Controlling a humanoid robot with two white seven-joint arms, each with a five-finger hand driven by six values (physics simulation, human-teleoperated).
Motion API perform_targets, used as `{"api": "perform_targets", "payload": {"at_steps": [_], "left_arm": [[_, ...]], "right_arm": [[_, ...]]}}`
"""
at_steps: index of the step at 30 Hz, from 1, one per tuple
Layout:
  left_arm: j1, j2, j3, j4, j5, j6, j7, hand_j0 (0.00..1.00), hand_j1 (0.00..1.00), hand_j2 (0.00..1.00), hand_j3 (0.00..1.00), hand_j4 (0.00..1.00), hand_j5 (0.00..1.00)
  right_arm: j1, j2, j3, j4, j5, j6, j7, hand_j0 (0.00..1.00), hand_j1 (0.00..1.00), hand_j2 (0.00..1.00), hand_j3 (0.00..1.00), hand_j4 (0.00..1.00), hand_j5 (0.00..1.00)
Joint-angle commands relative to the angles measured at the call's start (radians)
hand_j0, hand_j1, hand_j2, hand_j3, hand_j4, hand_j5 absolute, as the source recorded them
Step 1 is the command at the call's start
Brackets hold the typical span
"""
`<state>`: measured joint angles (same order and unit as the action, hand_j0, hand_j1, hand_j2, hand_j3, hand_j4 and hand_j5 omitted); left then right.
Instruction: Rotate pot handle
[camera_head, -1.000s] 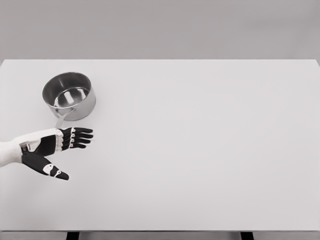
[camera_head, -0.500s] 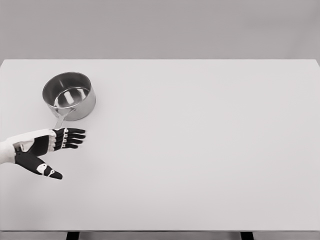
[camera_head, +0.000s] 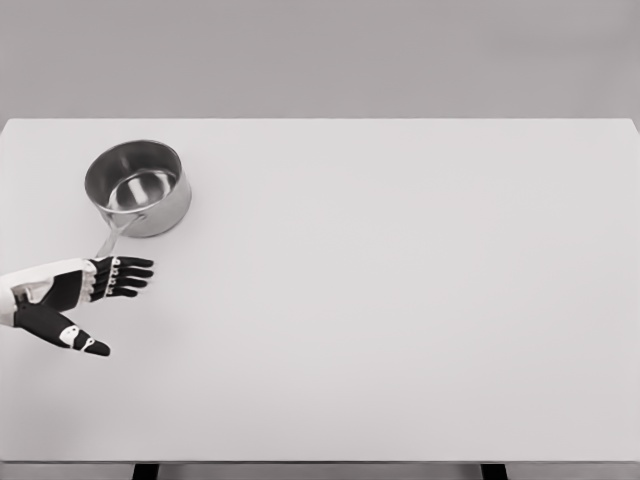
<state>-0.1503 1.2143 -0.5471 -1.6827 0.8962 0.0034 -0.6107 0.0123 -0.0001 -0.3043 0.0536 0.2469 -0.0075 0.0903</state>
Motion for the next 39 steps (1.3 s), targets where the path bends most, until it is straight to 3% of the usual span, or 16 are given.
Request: {"api": "perform_targets", "payload": {"at_steps": [1,39], "left_arm": [[0.0,0.004,0.001,0.012,0.0,0.0,0.0,1.0,1.0,1.0,1.0,1.0,1.0],[-0.009,0.014,0.079,0.198,-0.195,0.0,0.0,1.0,1.0,1.0,1.0,1.0,1.0]], "right_arm": [[0.0,0.0,0.001,0.0,0.0,0.0,0.0,1.0,1.0,1.0,1.0,1.0,1.0],[0.0,0.0,-0.001,0.0,0.0,0.001,0.0,1.0,1.0,1.0,1.0,1.0,1.0]]}}
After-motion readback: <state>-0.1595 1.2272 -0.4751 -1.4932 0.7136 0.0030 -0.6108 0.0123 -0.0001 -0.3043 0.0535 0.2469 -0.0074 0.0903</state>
